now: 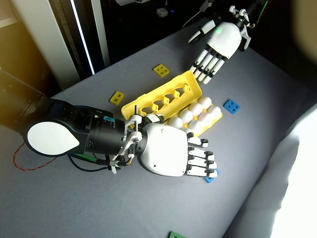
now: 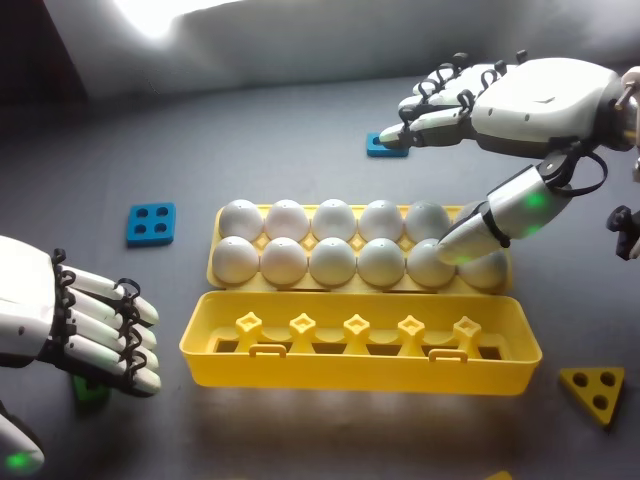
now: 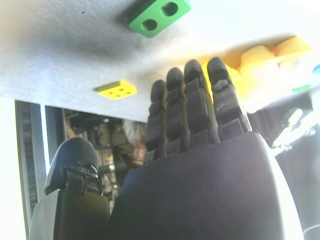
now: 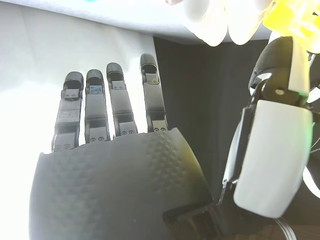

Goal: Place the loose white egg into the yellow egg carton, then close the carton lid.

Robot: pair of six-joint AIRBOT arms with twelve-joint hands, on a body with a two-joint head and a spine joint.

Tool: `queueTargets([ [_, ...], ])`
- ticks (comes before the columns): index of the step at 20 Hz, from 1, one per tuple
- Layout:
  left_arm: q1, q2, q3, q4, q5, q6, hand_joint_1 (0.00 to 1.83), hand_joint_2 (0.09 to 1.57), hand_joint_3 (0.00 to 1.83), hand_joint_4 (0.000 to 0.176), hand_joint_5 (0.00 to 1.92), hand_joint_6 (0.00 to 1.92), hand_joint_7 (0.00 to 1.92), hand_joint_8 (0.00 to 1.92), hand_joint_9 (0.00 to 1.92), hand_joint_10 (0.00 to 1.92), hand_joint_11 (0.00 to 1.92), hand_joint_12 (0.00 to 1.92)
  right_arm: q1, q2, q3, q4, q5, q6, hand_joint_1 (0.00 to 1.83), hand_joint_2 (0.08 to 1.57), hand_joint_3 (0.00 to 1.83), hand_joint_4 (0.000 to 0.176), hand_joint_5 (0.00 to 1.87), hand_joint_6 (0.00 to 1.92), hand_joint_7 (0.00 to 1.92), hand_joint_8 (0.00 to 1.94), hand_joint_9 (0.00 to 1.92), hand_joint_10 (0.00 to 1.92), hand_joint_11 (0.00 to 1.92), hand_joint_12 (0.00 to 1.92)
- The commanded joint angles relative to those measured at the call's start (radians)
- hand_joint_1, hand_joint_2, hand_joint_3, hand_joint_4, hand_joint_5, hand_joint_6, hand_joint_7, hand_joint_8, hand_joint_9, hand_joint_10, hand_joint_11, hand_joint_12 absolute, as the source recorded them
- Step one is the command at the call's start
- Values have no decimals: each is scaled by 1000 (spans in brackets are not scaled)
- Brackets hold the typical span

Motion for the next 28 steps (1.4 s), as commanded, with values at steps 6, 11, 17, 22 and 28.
queueTargets([
  [6, 1, 15, -30, -59, -22, -15, 0, 1239, 0, 0, 244, 2, 264, 2, 220, 2, 0, 309, 56, 194, -166, -296, 127, 266, 407, 771, 0, 0, 31, 5, 15, 2, 1, 0, 0, 0],
  [11, 6, 7, -56, -76, -12, -15, 0, 1243, 0, 0, 234, 0, 255, 0, 215, 2, 0, 287, 110, 411, -385, -571, 147, 550, 412, 770, 1, 0, 46, 5, 29, 2, 15, 4, 5, 3],
  [17, 24, -13, -76, -76, 5, -4, 0, 1236, 0, 0, 239, 1, 262, 3, 220, 6, 0, 273, 155, 577, -501, -652, 143, 714, 402, 776, 2, 0, 48, 1, 30, 0, 23, 3, 32, 15],
  [22, 23, -25, -94, -81, 23, 1, 0, 1237, 0, 0, 240, 3, 265, 3, 224, 5, 1, 287, 151, 597, -519, -688, 126, 730, 432, 773, 0, 0, 70, 10, 44, 7, 27, 5, 35, 18],
  [28, -3, -26, -108, -99, 29, -3, 0, 1238, 0, 0, 231, 0, 248, 0, 201, 0, 0, 260, 166, 662, -563, -776, 152, 751, 415, 783, 4, 0, 53, 5, 35, 4, 20, 2, 22, 15],
])
